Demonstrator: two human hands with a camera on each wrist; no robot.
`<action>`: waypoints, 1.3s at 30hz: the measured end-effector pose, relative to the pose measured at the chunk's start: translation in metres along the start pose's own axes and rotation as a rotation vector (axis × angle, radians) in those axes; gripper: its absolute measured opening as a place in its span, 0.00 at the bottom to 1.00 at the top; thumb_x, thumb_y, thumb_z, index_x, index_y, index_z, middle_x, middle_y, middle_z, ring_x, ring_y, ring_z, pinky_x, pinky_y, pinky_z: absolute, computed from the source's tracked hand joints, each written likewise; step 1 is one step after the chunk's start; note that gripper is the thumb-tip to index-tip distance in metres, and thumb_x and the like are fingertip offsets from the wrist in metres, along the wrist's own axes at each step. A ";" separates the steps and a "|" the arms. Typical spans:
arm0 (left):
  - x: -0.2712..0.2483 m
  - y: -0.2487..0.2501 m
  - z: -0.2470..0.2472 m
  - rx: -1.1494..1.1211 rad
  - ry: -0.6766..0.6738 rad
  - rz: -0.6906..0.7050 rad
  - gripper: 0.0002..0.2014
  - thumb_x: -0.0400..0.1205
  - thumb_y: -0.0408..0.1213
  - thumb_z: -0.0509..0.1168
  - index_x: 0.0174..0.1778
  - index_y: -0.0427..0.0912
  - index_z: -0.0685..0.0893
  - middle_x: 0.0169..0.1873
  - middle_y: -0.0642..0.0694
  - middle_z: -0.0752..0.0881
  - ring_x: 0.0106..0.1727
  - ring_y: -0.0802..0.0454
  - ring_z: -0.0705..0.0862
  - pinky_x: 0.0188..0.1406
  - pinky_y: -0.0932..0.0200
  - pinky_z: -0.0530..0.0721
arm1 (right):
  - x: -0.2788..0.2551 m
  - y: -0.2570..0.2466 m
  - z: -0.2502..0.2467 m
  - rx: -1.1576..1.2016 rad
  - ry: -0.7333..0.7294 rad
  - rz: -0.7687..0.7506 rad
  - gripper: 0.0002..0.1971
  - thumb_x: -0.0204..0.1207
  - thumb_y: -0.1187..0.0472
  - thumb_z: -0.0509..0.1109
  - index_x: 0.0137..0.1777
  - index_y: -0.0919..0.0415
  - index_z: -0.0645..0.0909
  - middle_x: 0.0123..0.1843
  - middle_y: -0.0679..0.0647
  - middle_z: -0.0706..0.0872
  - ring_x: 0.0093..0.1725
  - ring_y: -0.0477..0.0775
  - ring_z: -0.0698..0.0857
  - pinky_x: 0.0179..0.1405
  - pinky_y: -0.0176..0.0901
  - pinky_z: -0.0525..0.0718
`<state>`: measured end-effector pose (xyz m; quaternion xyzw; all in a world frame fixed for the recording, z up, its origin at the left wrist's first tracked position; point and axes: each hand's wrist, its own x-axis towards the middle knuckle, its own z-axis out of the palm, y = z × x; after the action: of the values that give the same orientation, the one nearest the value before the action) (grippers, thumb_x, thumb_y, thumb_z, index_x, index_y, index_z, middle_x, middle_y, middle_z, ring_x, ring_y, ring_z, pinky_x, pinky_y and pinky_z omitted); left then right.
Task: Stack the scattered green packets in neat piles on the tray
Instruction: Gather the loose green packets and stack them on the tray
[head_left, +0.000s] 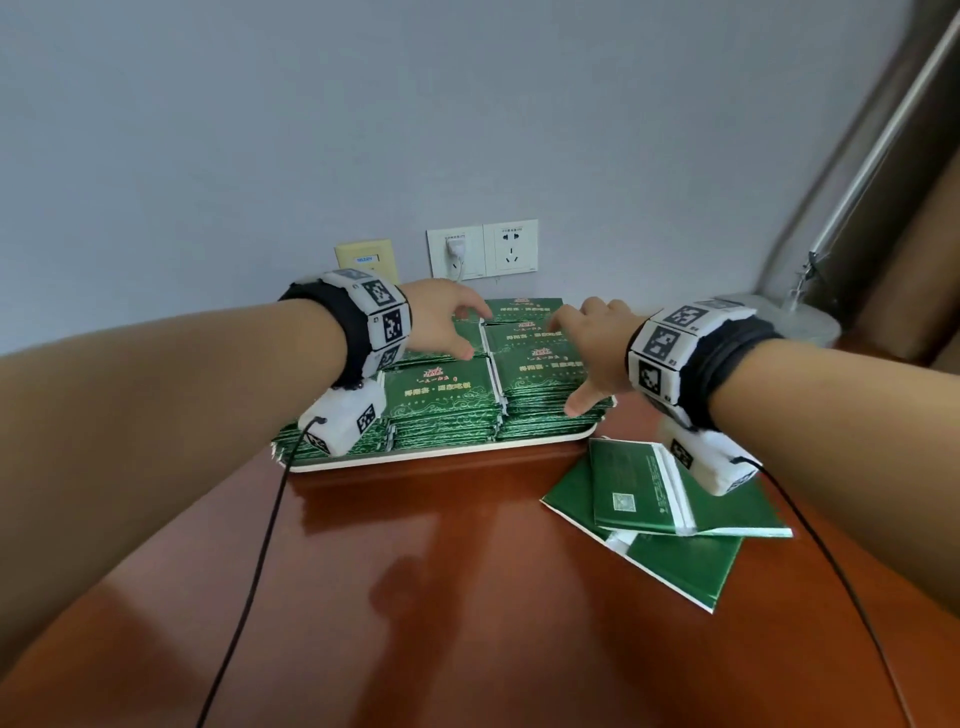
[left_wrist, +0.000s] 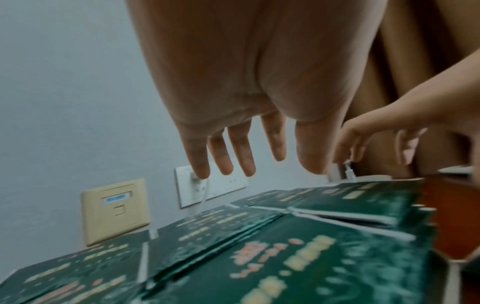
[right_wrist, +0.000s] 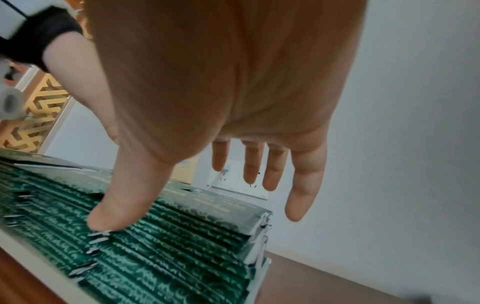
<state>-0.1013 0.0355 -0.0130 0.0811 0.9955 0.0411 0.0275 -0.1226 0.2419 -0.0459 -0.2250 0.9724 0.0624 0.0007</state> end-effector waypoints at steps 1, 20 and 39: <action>-0.007 0.011 0.001 -0.003 0.002 0.035 0.26 0.78 0.44 0.71 0.73 0.52 0.75 0.70 0.48 0.78 0.70 0.50 0.76 0.72 0.53 0.71 | -0.007 0.001 0.000 -0.007 0.003 0.007 0.53 0.55 0.37 0.82 0.78 0.52 0.60 0.70 0.59 0.72 0.68 0.64 0.72 0.66 0.63 0.75; -0.089 0.149 0.127 0.200 -0.247 0.441 0.25 0.85 0.47 0.60 0.80 0.52 0.69 0.69 0.39 0.74 0.71 0.40 0.72 0.68 0.49 0.73 | -0.101 0.024 0.071 -0.087 -0.260 0.039 0.28 0.73 0.43 0.70 0.68 0.58 0.78 0.61 0.57 0.85 0.59 0.59 0.84 0.58 0.47 0.82; -0.133 0.048 0.117 0.094 -0.150 0.212 0.09 0.80 0.40 0.64 0.43 0.39 0.87 0.44 0.48 0.84 0.46 0.49 0.82 0.49 0.52 0.79 | -0.088 -0.059 0.062 0.052 -0.241 -0.185 0.20 0.69 0.44 0.76 0.38 0.63 0.79 0.26 0.50 0.80 0.25 0.49 0.77 0.23 0.37 0.72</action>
<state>0.0446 0.0698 -0.1192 0.1899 0.9773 -0.0092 0.0938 -0.0190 0.2354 -0.1121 -0.3044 0.9416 0.0635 0.1291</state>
